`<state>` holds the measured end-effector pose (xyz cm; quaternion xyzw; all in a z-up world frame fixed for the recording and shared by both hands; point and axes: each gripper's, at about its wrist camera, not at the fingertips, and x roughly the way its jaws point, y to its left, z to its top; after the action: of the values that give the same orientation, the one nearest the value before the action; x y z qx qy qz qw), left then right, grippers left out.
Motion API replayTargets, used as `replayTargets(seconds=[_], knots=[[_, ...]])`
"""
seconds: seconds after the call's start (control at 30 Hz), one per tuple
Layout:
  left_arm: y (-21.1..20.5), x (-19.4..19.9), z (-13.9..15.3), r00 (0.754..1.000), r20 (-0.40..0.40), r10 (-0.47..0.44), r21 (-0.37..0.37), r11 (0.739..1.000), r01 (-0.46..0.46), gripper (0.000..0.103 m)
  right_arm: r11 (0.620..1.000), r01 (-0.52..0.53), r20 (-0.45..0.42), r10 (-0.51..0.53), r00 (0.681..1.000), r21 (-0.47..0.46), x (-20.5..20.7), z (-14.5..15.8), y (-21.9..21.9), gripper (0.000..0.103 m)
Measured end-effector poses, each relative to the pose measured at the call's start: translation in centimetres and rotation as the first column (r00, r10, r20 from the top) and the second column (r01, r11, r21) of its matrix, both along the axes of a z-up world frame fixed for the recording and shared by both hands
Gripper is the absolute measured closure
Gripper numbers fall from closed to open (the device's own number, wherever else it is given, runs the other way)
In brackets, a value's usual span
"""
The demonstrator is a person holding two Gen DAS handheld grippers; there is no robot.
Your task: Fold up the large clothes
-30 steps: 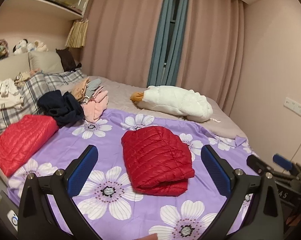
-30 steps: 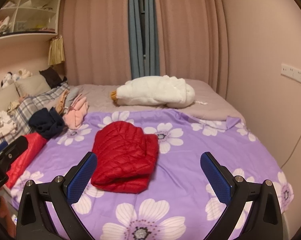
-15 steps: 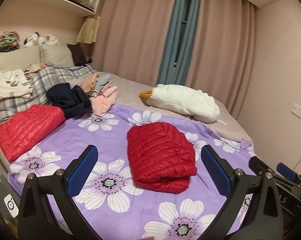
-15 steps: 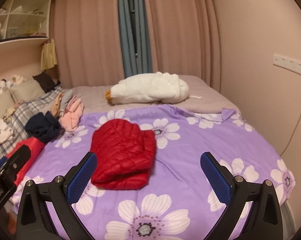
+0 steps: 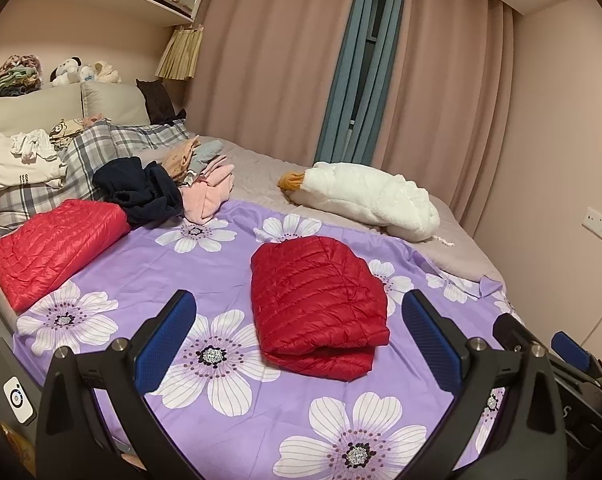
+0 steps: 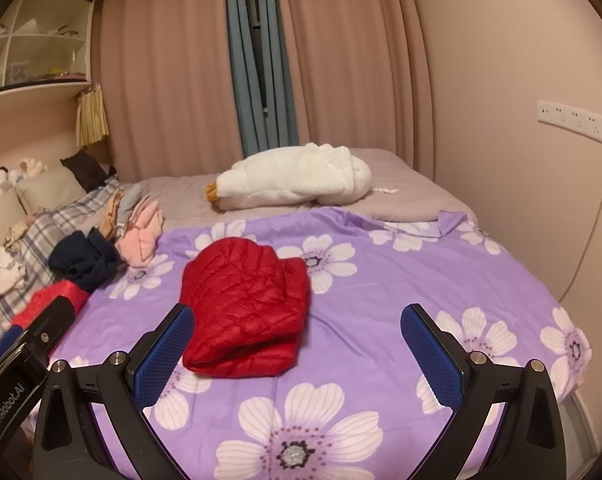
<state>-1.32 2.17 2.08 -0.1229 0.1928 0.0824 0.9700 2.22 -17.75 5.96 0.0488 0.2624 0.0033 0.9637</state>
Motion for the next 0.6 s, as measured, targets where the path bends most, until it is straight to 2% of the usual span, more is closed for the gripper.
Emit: replayTargets(seconds=[0.6], knots=[[0.04,0.03,-0.08,1.0,0.001,0.014,0.017,1.0,-0.014,0.0,1.0,-0.007,-0.009,0.007,1.0,-0.008,0.17,-0.11,0.44,0.001]])
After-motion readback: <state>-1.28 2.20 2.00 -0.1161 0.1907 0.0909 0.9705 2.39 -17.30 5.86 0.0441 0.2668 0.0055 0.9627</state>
